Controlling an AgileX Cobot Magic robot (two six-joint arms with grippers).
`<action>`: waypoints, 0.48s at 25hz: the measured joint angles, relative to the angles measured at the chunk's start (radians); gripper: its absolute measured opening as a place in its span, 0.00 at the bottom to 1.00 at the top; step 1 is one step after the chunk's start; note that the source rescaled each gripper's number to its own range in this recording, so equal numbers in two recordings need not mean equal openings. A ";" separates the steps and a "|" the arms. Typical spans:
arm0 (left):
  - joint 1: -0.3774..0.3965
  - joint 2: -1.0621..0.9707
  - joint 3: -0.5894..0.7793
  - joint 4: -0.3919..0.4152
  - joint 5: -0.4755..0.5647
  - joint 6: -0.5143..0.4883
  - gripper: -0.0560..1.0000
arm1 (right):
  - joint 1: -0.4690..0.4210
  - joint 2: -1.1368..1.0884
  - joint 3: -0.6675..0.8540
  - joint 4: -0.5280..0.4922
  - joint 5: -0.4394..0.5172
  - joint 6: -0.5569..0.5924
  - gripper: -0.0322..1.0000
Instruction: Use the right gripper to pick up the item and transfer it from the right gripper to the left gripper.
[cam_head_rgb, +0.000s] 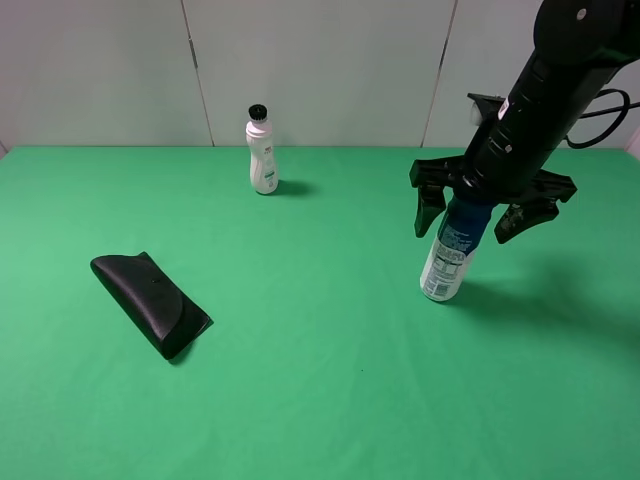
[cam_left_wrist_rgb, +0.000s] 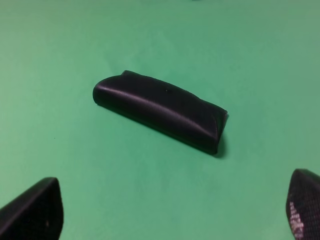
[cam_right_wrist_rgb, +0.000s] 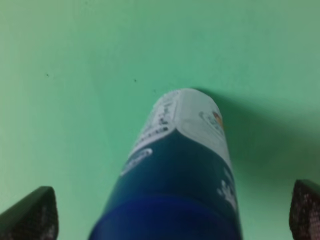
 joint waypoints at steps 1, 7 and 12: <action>0.000 0.000 0.000 0.000 0.000 0.000 1.00 | 0.001 0.000 0.000 0.002 -0.002 0.000 1.00; 0.000 0.000 0.000 0.000 0.000 0.000 1.00 | 0.012 0.004 0.000 0.003 -0.013 0.011 1.00; 0.000 0.000 0.000 -0.001 0.000 0.000 1.00 | 0.012 0.013 0.001 -0.006 -0.007 0.017 0.95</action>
